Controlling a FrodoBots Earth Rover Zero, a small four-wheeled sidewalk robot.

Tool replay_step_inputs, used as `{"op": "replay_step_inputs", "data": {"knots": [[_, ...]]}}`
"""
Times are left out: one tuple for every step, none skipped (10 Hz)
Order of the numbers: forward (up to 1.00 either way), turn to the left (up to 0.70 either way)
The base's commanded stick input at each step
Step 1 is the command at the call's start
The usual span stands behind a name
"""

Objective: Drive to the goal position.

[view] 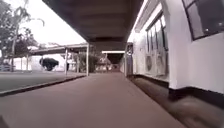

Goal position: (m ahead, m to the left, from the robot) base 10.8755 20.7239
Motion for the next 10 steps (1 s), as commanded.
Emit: {"op": "replay_step_inputs", "data": {"knots": [[0.85, 0.0], [0.85, 0.0], [0.85, 0.0], [0.85, 0.0], [0.85, 0.0], [0.85, 0.0], [0.85, 0.0], [0.85, 0.0], [0.85, 0.0], [0.85, 0.0]]}}
